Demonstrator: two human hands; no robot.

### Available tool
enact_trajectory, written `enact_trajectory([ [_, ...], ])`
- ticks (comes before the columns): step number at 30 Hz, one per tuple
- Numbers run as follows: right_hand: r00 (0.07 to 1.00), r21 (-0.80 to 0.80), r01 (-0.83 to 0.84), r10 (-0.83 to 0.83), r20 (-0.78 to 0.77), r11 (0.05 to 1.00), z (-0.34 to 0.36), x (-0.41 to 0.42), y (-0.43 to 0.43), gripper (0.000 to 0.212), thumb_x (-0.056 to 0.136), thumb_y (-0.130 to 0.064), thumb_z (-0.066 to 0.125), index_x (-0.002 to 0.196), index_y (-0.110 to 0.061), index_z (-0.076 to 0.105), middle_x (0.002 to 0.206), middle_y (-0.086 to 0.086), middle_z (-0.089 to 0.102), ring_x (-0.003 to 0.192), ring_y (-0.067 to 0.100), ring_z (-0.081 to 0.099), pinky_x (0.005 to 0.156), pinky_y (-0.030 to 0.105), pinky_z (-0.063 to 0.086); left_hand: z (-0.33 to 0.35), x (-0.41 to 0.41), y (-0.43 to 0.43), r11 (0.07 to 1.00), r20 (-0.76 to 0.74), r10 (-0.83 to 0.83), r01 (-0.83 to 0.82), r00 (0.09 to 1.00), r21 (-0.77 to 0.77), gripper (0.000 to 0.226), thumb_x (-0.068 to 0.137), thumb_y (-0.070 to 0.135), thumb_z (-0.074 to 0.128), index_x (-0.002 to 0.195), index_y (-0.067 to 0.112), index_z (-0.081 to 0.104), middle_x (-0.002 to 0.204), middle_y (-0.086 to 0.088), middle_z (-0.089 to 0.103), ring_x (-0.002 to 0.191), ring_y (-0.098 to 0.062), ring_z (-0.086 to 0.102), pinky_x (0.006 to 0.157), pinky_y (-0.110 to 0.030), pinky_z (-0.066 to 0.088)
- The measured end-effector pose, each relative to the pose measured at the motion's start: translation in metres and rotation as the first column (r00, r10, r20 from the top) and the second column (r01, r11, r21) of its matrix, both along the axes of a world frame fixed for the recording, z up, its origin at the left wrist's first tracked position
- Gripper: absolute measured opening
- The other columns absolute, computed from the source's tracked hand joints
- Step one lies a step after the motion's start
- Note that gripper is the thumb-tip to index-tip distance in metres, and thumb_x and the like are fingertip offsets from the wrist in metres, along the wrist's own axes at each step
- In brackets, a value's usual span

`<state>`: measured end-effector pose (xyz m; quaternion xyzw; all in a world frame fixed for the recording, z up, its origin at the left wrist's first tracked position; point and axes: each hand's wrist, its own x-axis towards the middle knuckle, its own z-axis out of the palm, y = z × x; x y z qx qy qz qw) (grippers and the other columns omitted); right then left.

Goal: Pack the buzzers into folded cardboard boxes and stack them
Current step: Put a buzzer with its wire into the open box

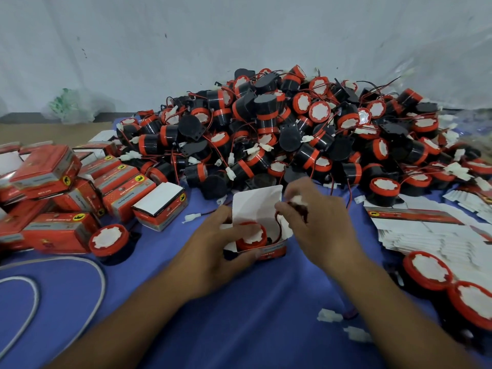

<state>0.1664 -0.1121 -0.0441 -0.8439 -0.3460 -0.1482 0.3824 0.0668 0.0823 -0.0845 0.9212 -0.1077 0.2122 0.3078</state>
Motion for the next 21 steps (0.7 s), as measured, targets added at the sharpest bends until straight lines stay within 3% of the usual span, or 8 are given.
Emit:
enact_trajectory([
  [2,0.992,-0.230,0.045,-0.016,0.127,0.972,0.001,0.002,0.006,0.006,0.099,-0.025,0.058,0.096,-0.022,0.054,0.070,-0.002,0.058,0.066,0.025,0.056,0.055,0.040,0.046,-0.002,0.000,-0.001,1.000,0.003,-0.005,0.005,1.000,-0.016,0.048,0.087,0.049,0.062,0.129,0.024,0.065,0.126,0.004,0.054,0.114,-0.011,0.055,0.083,-0.031,0.056],
  [4,0.988,-0.402,0.034,0.029,0.151,0.915,0.001,0.004,0.011,0.015,0.103,-0.030,0.048,0.104,-0.017,0.058,0.089,0.000,0.061,0.088,0.024,0.054,0.074,0.041,0.046,-0.003,0.000,0.000,1.000,0.006,0.004,-0.004,1.000,-0.025,0.048,0.088,0.049,0.062,0.129,0.025,0.065,0.126,0.005,0.055,0.113,-0.010,0.055,0.083,-0.029,0.055],
  [7,0.975,-0.415,-0.128,0.191,0.113,0.901,0.005,-0.001,0.011,0.050,0.104,-0.049,0.029,0.120,-0.014,0.062,0.105,-0.002,0.063,0.099,0.019,0.045,0.093,0.036,0.038,-0.003,0.000,0.001,1.000,0.021,0.006,-0.006,1.000,-0.011,0.046,0.090,0.048,0.063,0.130,0.026,0.065,0.125,0.008,0.055,0.114,-0.006,0.054,0.088,-0.025,0.051],
  [10,0.972,-0.385,-0.184,0.225,0.064,0.905,0.003,-0.008,0.007,0.066,0.101,-0.054,0.017,0.135,-0.012,0.054,0.108,-0.006,0.051,0.098,0.015,0.039,0.096,0.033,0.035,-0.003,0.001,0.001,1.000,0.029,0.015,-0.014,0.999,-0.015,0.044,0.089,0.043,0.067,0.129,0.025,0.065,0.123,0.007,0.055,0.113,-0.007,0.054,0.089,-0.026,0.051],
  [13,0.977,-0.276,-0.202,0.212,0.009,0.940,0.002,0.001,0.004,0.041,0.107,-0.032,0.040,0.137,-0.011,0.056,0.101,-0.010,0.043,0.090,0.006,0.036,0.082,0.017,0.033,-0.003,0.000,0.000,0.999,0.032,0.024,-0.024,0.999,-0.024,0.046,0.088,0.045,0.067,0.127,0.020,0.067,0.121,0.002,0.058,0.108,-0.010,0.057,0.085,-0.028,0.052],
  [16,0.988,-0.065,-0.155,0.155,0.002,0.986,0.004,0.004,0.000,0.023,0.098,-0.019,0.063,0.119,-0.013,0.069,0.094,-0.019,0.056,0.088,0.004,0.055,0.076,0.009,0.041,-0.003,-0.002,0.000,0.999,0.031,0.020,-0.019,0.999,-0.031,0.045,0.088,0.042,0.068,0.128,0.020,0.066,0.119,0.002,0.058,0.107,-0.010,0.057,0.080,-0.024,0.053],
  [19,0.982,-0.081,-0.166,0.172,0.075,0.983,0.005,0.003,-0.004,0.006,0.090,-0.010,0.073,0.095,-0.011,0.077,0.086,-0.010,0.068,0.077,0.007,0.062,0.072,0.020,0.051,-0.003,-0.002,0.000,1.000,0.037,0.011,-0.010,0.999,-0.024,0.044,0.088,0.039,0.069,0.127,0.018,0.067,0.121,-0.001,0.058,0.108,-0.011,0.057,0.081,-0.026,0.053],
  [21,0.976,-0.212,-0.188,0.206,0.068,0.959,0.007,0.000,-0.001,0.014,0.090,-0.001,0.068,0.093,-0.011,0.078,0.094,0.003,0.068,0.083,0.018,0.062,0.075,0.035,0.053,-0.003,-0.002,-0.001,1.000,0.047,0.008,-0.007,0.999,-0.026,0.044,0.087,0.037,0.070,0.126,0.016,0.068,0.124,-0.002,0.059,0.111,-0.014,0.058,0.085,-0.031,0.054],
])
